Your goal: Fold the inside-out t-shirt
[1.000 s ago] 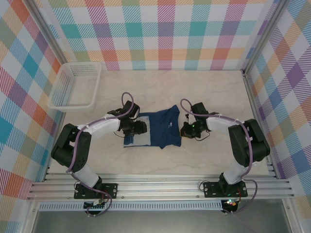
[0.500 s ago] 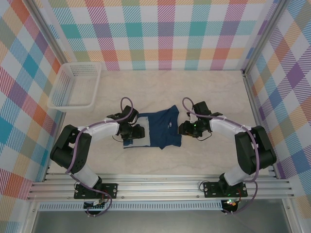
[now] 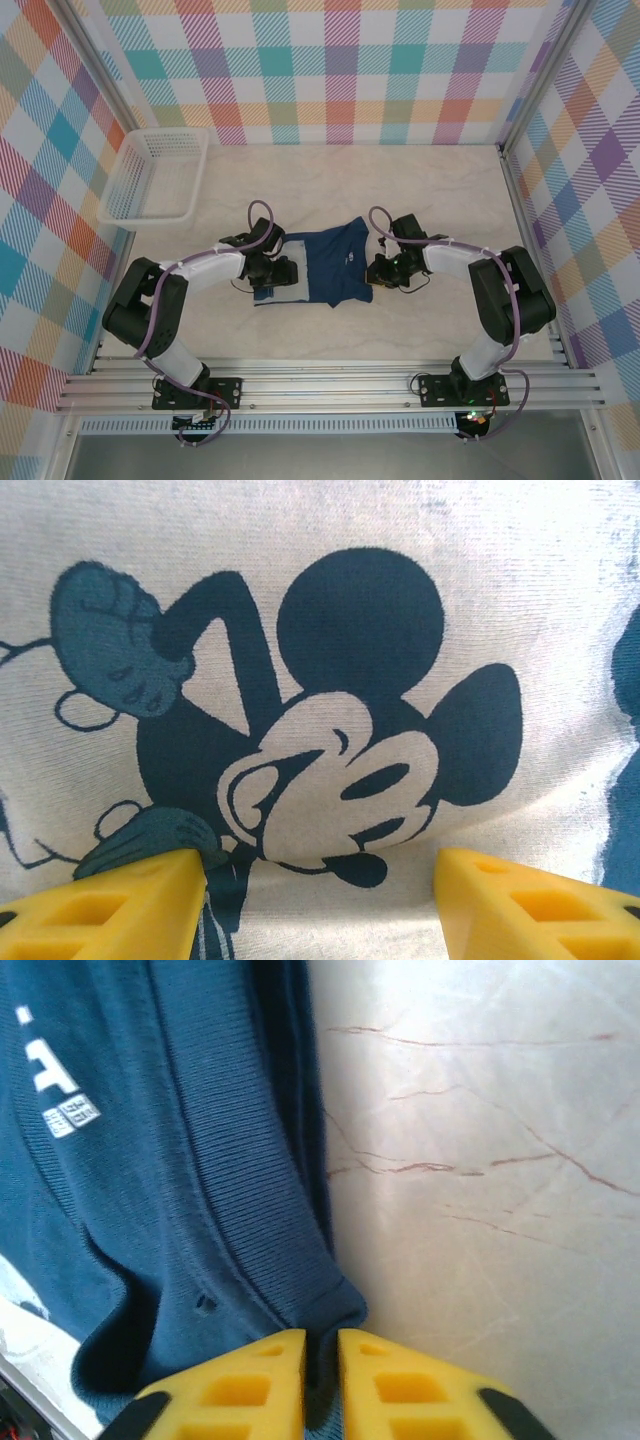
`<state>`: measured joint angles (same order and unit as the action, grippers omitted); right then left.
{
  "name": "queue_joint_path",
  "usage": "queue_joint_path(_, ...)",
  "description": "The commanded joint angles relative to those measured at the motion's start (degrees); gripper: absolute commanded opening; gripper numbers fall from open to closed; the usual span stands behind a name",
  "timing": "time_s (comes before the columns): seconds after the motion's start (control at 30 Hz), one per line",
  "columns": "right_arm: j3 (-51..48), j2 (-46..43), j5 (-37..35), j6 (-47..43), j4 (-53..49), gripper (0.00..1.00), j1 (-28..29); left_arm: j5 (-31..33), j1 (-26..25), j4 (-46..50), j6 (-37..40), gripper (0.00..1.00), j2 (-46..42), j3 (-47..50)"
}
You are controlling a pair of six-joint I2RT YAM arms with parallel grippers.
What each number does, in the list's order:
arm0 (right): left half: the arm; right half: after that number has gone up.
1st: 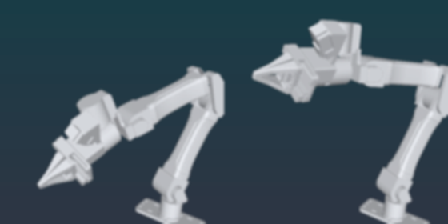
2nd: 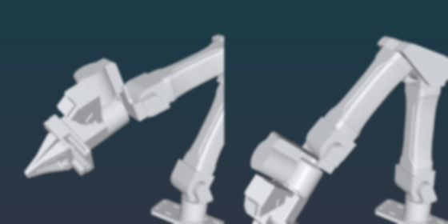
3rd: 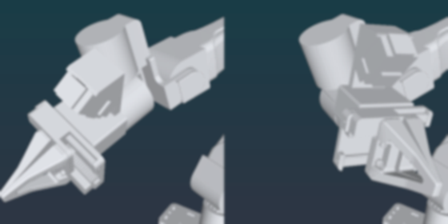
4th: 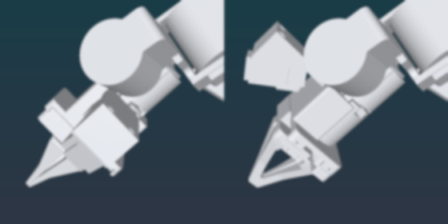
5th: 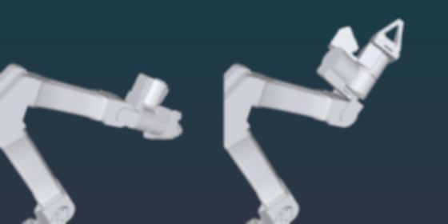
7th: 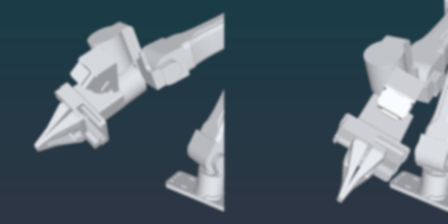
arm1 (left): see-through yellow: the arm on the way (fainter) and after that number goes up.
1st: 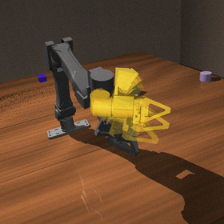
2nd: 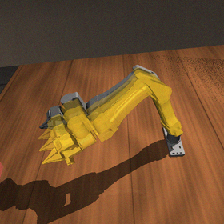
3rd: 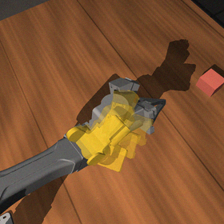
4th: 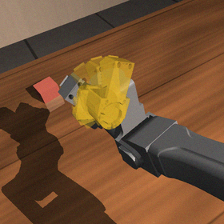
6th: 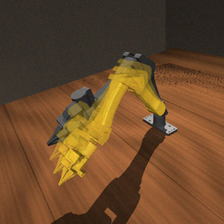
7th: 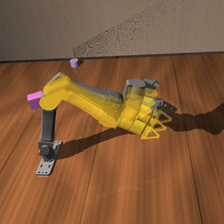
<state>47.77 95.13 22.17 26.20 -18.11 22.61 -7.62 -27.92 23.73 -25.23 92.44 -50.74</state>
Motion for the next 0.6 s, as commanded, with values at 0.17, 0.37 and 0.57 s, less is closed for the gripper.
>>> queue_joint_path(0.17, 2.39, -0.67, -8.44, -4.10, -6.67, 0.07, -0.24, 0.03, 0.51, 4.01, 0.96, 0.63, -1.94, 2.90)
queue_joint_path(0.37, 3.27, -1.02, -9.40, -5.12, -8.15, 0.17, -1.15, -1.78, 0.57, 3.43, -0.04, 0.63, -3.78, 4.98)
queue_joint_path(0.57, 4.44, -6.89, -8.20, -5.30, -10.31, 0.35, -0.95, -5.13, -1.42, 2.14, -4.31, 0.63, -6.61, 6.64)
